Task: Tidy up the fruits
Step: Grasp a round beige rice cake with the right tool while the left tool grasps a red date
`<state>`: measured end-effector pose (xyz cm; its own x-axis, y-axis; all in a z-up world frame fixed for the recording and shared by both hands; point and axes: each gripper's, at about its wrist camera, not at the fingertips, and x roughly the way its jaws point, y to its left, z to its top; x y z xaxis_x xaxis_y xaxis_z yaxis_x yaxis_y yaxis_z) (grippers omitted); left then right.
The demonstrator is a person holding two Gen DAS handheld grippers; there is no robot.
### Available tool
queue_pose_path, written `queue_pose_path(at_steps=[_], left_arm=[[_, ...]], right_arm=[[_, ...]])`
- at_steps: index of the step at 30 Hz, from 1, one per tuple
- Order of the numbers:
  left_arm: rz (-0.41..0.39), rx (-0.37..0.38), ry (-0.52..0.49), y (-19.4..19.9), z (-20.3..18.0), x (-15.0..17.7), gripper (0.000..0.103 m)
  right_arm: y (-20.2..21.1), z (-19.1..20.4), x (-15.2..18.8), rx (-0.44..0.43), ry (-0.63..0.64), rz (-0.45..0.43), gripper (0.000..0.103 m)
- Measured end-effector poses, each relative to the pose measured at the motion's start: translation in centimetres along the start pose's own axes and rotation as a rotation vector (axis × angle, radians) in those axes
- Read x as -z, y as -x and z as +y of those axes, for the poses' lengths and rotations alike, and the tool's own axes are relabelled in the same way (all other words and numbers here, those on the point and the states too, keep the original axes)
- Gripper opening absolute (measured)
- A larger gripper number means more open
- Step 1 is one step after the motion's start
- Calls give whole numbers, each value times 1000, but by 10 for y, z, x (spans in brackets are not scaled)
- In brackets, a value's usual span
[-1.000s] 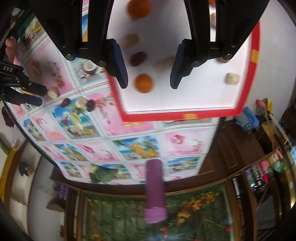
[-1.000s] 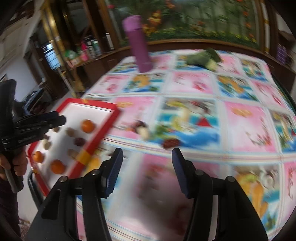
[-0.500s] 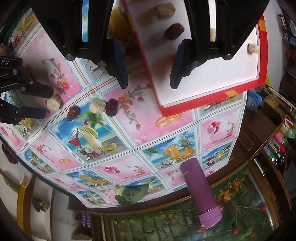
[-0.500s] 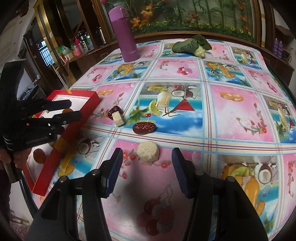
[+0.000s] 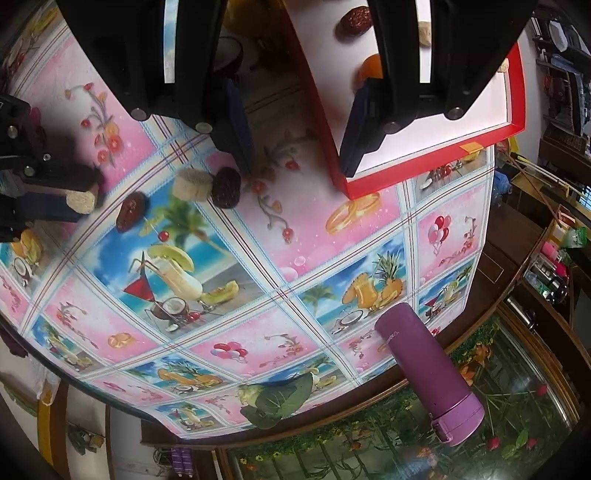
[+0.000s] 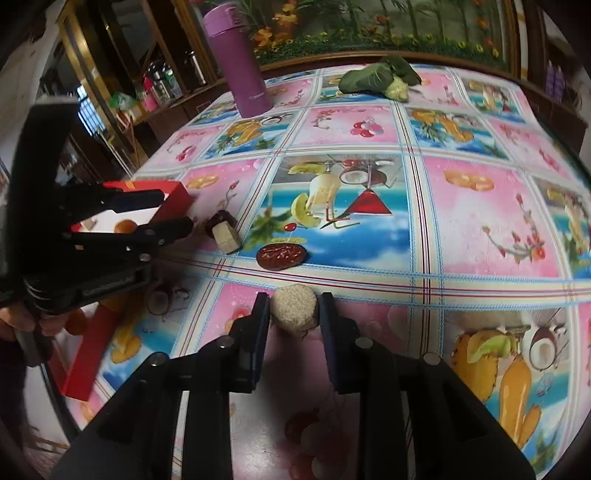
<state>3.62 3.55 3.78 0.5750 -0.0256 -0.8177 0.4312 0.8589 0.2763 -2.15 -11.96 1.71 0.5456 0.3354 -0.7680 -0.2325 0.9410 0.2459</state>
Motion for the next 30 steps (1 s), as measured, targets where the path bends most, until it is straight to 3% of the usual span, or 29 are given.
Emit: queue_pose_path(at_steps=[6, 15, 26, 30], left_arm=[[-47, 30, -48, 22, -10, -5, 47], [71, 79, -102, -11, -21, -4, 47], [49, 104, -67, -24, -18, -21, 46], [36, 135, -58, -23, -18, -19, 34]], right_arm=[[4, -6, -1, -22, -37, -5, 29], [7, -20, -3, -52, -119, -9, 29], [11, -28, -6, -64, -161, -27, 29], [12, -29, -6, -64, -165, -32, 29]])
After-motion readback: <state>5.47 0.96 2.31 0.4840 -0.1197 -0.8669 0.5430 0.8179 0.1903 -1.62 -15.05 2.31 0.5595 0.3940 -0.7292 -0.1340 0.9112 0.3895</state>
